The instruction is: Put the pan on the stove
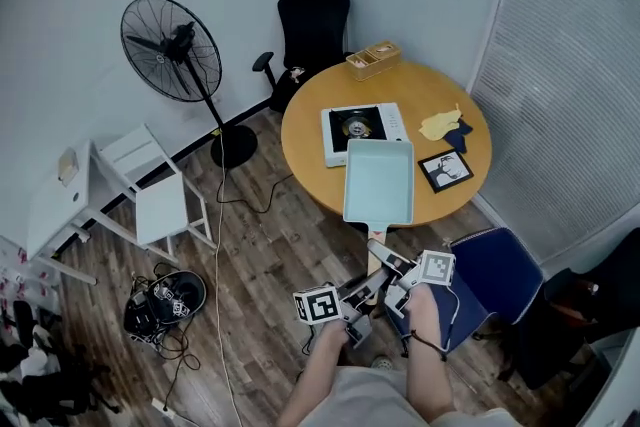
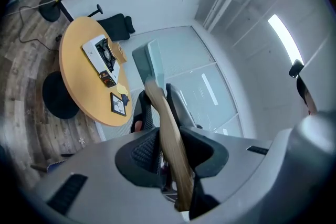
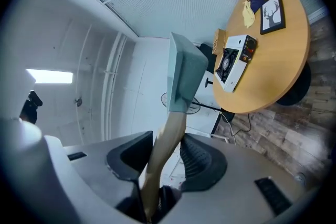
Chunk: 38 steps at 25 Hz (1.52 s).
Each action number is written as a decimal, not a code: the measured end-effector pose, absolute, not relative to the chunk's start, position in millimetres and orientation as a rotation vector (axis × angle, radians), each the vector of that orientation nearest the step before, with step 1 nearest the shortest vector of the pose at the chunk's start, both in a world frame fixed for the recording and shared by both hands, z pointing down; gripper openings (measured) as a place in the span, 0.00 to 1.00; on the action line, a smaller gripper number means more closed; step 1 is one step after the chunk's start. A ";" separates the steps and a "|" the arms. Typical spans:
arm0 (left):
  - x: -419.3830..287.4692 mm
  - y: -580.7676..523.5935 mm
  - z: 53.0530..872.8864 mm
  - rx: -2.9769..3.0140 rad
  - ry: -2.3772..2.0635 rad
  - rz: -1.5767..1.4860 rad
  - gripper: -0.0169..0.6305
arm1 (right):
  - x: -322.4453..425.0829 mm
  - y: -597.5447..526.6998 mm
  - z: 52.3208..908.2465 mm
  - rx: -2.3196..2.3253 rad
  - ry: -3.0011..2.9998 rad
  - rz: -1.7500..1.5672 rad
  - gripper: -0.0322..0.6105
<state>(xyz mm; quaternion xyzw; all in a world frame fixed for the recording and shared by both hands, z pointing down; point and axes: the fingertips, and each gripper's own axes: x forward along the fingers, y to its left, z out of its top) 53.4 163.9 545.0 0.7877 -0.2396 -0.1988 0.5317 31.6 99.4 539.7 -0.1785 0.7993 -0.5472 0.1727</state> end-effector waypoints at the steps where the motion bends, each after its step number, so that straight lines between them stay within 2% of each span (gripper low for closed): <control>1: 51.1 161.6 547.7 1.870 -0.558 -0.468 0.23 | 30.4 96.9 544.1 -0.525 2.262 -1.561 0.31; 20: -34.7 74.4 564.4 1.864 -0.431 -0.347 0.23 | -48.1 8.9 567.3 -0.665 2.157 -1.562 0.32; 38: -25.1 -58.2 591.3 1.786 -0.454 -0.327 0.24 | -39.3 -124.6 600.9 -0.693 2.196 -1.613 0.33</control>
